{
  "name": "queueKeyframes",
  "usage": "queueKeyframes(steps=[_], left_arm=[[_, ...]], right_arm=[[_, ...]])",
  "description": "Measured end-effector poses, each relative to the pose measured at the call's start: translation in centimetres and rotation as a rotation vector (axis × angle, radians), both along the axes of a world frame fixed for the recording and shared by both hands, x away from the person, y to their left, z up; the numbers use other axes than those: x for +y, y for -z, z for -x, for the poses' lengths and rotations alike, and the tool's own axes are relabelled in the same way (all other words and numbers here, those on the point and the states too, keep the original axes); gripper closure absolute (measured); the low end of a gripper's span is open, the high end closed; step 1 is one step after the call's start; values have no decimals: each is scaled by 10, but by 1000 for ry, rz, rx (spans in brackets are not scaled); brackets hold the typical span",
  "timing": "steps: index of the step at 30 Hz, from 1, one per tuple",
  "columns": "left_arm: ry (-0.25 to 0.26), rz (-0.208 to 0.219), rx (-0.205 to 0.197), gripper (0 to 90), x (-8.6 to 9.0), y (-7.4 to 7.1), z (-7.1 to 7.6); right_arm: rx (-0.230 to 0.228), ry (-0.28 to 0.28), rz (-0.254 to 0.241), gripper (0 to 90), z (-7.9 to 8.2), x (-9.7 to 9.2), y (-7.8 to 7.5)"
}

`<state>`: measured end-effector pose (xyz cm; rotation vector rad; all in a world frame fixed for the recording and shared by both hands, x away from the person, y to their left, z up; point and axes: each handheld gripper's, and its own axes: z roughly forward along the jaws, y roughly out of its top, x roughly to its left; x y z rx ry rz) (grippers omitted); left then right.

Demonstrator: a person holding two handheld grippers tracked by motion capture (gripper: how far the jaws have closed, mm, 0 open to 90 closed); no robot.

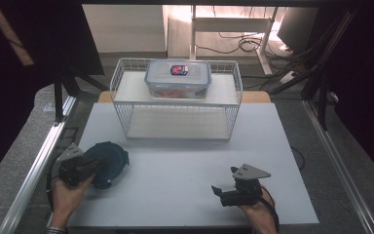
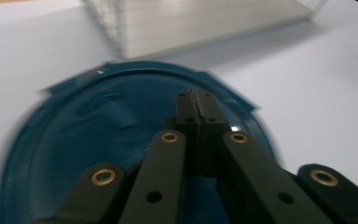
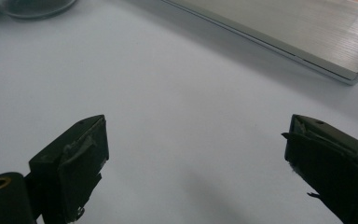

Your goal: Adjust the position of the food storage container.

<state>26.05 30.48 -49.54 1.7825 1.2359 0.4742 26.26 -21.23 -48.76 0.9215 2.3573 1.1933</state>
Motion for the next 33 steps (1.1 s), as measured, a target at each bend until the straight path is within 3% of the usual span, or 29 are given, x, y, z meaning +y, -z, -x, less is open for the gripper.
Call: queueKeyframes(steps=[6, 9, 14, 19, 21, 24, 25, 33], left_arm=[[-129, -20, 12, 900, 31, 8, 2], [-185, -10, -4, 900, 45, 11, 4], [-261, -57, 18, 900, 57, 19, 3], [-255, -42, 69, 900, 59, 28, -3], [-269, -61, 73, 900, 54, 27, -5], [-261, 1, 96, 900, 56, 30, -8], [-261, 1, 96, 900, 56, 30, -8], [-190, -1, 122, 900, 33, 31, -17]], right_arm=[[19, 0, 8, 60, -2, 0, 2], [27, 6, 9, 61, -2, -1, 3], [33, 7, 19, 62, -3, 0, 4], [43, 5, 33, 62, -3, 1, 6], [43, 5, 35, 62, -3, 2, 6], [46, 6, 35, 63, -3, 2, 7], [46, 6, 35, 63, -3, 2, 7], [46, 3, 41, 64, -4, 3, 8]])
